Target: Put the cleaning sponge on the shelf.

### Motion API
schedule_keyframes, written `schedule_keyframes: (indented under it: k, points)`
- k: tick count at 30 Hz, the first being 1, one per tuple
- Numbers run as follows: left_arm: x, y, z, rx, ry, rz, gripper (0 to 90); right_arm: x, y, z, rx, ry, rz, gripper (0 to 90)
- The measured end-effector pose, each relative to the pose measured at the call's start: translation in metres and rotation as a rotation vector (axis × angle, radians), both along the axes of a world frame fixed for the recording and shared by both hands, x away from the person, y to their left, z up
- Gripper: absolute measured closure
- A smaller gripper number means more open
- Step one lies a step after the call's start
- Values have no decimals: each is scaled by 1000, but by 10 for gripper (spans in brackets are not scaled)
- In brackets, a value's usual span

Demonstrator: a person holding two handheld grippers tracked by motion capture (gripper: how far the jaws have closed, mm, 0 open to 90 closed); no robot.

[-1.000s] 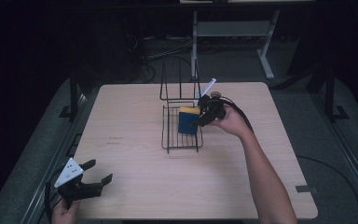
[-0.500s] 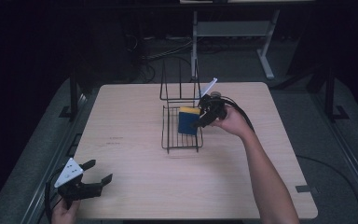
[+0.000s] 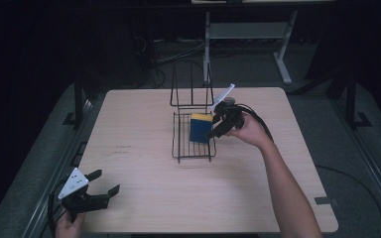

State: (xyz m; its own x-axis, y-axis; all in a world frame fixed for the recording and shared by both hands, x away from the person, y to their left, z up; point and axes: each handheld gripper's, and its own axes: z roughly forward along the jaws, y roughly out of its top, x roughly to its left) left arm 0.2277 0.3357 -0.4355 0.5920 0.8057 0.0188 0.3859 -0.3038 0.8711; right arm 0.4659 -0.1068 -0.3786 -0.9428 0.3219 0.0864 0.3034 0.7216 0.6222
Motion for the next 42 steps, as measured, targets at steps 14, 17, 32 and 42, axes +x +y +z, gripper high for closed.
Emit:
schedule_keyframes:
  k: [14, 17, 32, 42]
  points:
    - [0, 0, 0, 2, -1, 0, 141, -6, -11, -2, 12, 21, -21, 253]
    - [-1, 0, 0, 3, -2, 0, 141, -7, -13, -3, 8, 24, -23, 252]
    - [0, -3, 0, 5, -2, -4, 141, -16, -27, -5, 10, 29, -35, 248]
    - [0, -2, 0, 5, -3, -6, 141, -21, -29, -11, 7, 37, -34, 244]
